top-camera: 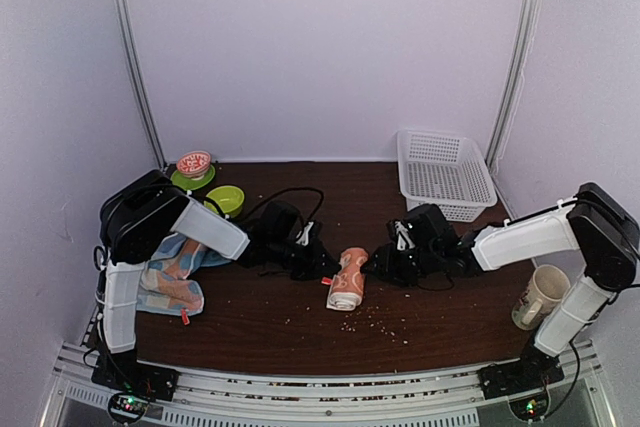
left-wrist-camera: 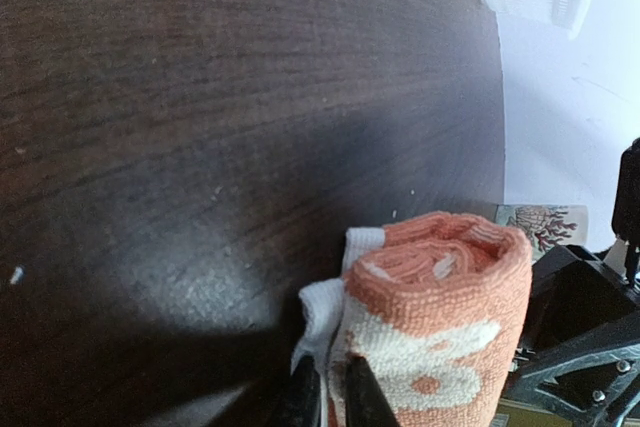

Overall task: Roll the towels
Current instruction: Roll the towel at the center of the board.

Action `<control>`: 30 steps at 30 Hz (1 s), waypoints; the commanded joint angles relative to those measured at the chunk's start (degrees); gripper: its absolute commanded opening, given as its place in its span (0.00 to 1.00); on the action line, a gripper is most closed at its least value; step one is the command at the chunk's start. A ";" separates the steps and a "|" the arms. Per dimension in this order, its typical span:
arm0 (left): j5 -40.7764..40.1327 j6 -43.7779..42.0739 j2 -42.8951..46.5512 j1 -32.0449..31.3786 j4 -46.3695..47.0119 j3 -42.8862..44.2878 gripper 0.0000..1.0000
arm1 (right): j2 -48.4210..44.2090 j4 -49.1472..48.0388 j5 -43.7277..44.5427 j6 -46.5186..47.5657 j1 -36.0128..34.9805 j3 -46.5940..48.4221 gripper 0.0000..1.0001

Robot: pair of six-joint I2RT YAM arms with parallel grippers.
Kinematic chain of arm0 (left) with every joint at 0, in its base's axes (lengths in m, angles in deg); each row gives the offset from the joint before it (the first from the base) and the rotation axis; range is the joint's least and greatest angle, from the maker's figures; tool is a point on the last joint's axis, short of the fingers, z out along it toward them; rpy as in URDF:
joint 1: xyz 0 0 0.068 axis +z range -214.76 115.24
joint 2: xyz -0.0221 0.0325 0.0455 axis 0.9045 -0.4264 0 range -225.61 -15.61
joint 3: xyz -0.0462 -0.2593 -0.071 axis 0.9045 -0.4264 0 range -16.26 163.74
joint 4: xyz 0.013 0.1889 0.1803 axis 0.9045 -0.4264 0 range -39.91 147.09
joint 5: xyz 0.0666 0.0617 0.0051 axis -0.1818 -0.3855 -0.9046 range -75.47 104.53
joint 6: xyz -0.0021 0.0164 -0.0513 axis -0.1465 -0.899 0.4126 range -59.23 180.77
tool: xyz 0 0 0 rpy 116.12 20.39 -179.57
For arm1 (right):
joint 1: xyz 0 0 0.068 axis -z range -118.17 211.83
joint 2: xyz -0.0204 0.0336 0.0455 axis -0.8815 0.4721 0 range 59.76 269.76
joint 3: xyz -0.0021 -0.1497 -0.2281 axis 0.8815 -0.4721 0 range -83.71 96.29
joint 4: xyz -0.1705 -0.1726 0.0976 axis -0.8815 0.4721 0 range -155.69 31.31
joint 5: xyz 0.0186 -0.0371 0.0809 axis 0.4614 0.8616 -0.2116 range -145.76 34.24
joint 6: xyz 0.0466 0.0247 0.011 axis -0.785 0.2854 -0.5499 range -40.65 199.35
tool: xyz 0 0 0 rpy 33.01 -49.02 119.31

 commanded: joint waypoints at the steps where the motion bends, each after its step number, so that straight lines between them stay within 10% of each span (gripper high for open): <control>1: -1.03 -1.47 0.37 0.28 -2.64 -0.37 0.11 | 2.88 3.00 0.72 0.39 0.28 2.39 0.41; 30: -8.13 -9.49 17.42 0.76 -14.36 -7.56 0.15 | 12.38 15.52 4.05 1.79 -3.25 13.94 0.54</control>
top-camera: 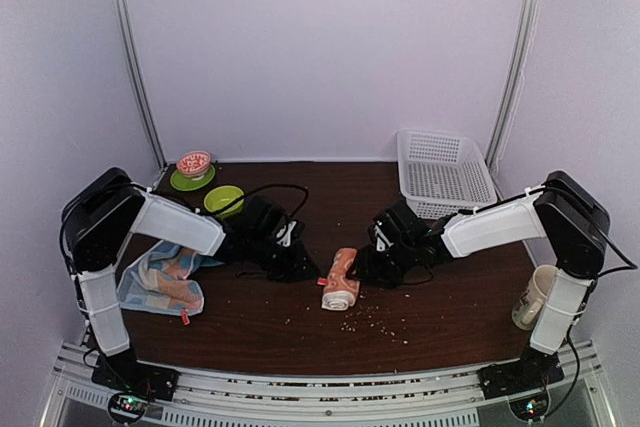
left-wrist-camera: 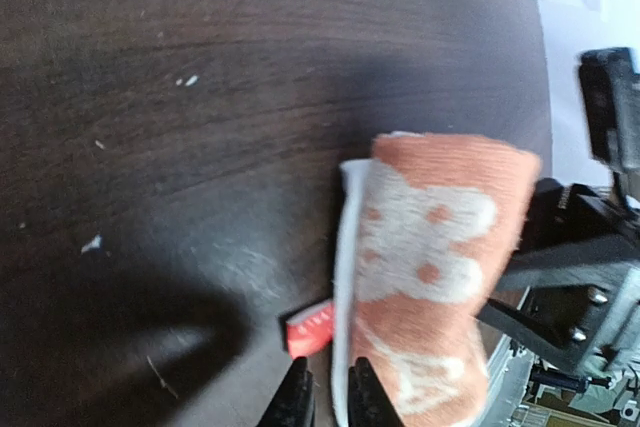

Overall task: Roll the towels
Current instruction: Roll the towel at the center of the board, then pick up the towel from the center of the board.

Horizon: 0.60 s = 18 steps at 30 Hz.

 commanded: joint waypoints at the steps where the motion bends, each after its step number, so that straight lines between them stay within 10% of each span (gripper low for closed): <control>1: -1.26 -2.51 5.29 0.29 -0.41 0.05 0.15 | 1.35 2.42 2.13 0.46 -0.45 0.75 0.54; 18: 3.73 -4.18 -5.93 -4.93 0.17 10.37 0.15 | -0.45 4.15 2.49 2.05 -0.41 1.28 0.54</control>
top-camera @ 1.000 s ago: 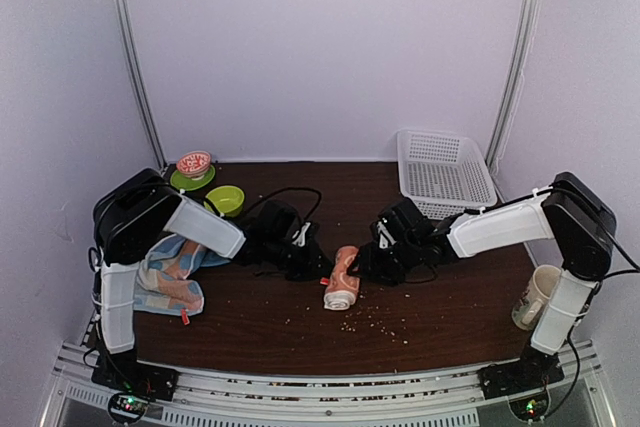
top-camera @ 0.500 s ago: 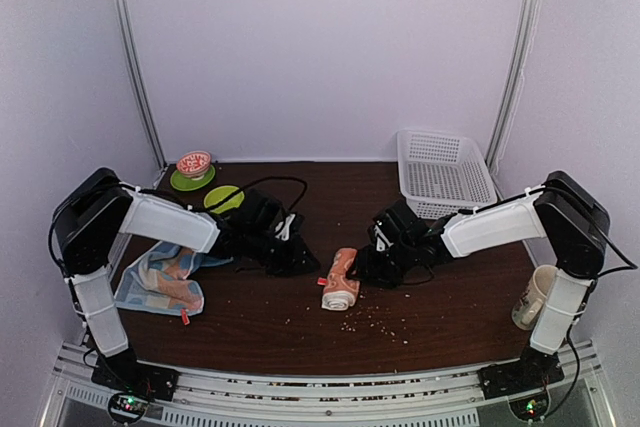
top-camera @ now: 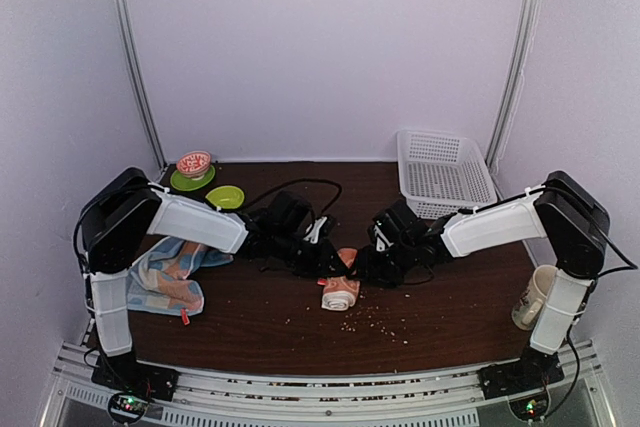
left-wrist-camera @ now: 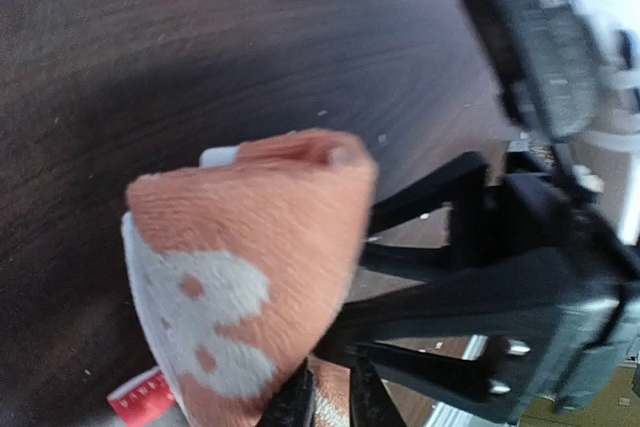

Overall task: Roll the towels
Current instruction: Pick up the towel from the center of the board.

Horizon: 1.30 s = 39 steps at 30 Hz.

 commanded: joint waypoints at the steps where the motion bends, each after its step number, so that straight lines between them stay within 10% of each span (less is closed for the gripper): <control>1: 0.62 -0.27 -2.25 0.10 1.15 0.65 0.15 | -0.72 3.55 2.30 1.61 -0.34 0.97 0.55; 39: 1.08 0.25 -3.73 0.54 0.72 2.69 0.16 | -7.32 9.17 1.84 2.96 -6.58 -1.40 0.57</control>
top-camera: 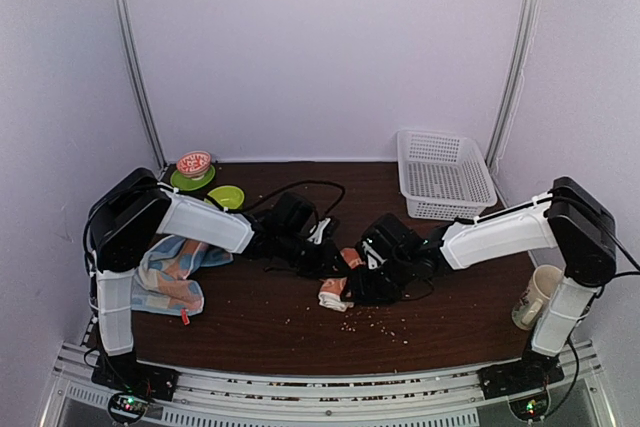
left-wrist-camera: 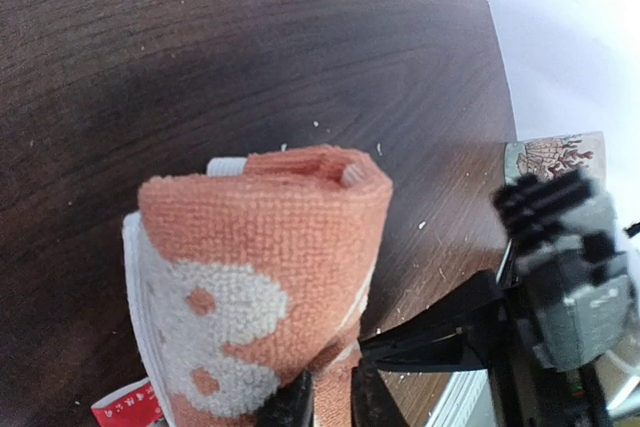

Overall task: Roll the towels
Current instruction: Pick up the towel from the center of the board.

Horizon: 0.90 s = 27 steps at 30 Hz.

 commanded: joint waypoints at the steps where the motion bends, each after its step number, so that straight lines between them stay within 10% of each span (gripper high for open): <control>1: -0.18 -0.29 0.04 0.48 0.19 0.48 0.17 | -5.71 5.14 2.85 0.29 0.60 -0.02 0.58; 19: -1.22 -0.96 6.94 0.78 -1.75 -1.22 0.25 | -9.94 1.92 12.14 -8.30 4.61 -0.42 0.65; 27: -3.79 -0.80 15.32 1.21 -1.98 -6.38 0.28 | -7.55 1.18 9.64 -10.44 4.44 1.04 0.86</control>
